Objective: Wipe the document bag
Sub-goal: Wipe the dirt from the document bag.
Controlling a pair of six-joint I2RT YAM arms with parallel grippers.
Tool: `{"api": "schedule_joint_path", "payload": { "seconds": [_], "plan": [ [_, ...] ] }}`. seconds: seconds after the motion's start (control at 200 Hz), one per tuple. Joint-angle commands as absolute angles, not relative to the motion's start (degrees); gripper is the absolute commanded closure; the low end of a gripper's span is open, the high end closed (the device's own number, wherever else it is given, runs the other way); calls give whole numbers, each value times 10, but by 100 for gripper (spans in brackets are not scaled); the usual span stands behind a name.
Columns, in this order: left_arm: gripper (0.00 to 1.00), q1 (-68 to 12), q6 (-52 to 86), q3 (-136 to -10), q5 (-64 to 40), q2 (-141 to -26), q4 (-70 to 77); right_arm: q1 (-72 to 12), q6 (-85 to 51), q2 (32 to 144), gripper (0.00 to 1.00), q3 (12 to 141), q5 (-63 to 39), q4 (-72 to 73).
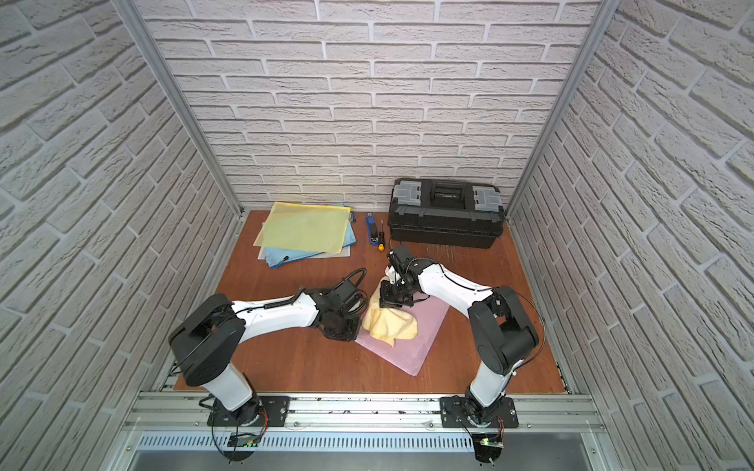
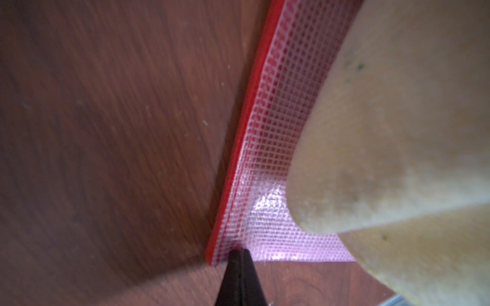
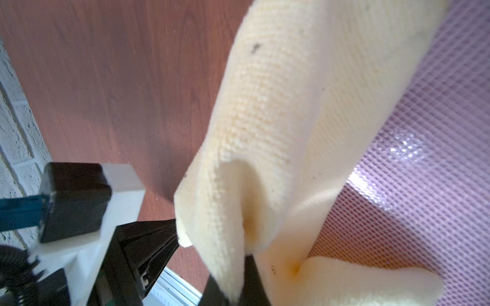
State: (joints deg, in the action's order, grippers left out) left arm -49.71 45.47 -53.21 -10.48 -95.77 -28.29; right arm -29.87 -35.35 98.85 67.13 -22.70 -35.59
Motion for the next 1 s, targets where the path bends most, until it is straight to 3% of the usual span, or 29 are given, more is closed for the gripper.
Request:
{"api": "schedule_joint_path", "payload": {
  "seconds": [0.0,0.14,0.235,0.475,0.705,0.835,0.995],
  "plan": [
    [100,-504,469,-519,-98,-977,-269,-333,-374,1008,98,685,-263,-332],
    [100,-504,463,-522,-89,-988,-271,-343,-388,1059,98,689,-271,-331],
    [100,-504,456,-526,-85,-992,-284,-325,-372,1082,98,730,-221,-378],
    [100,-504,455,-516,-77,-985,-282,-185,-332,1129,98,842,-171,-427],
    [100,-504,458,-519,-69,-984,-278,-89,-303,1249,98,1008,-136,-485],
    [100,-504,456,-526,-65,-986,-282,-101,-300,1247,98,1009,-175,-484],
    [100,-504,449,-542,-61,-999,-283,-186,-319,1160,98,891,-180,-463]
  ]
}}
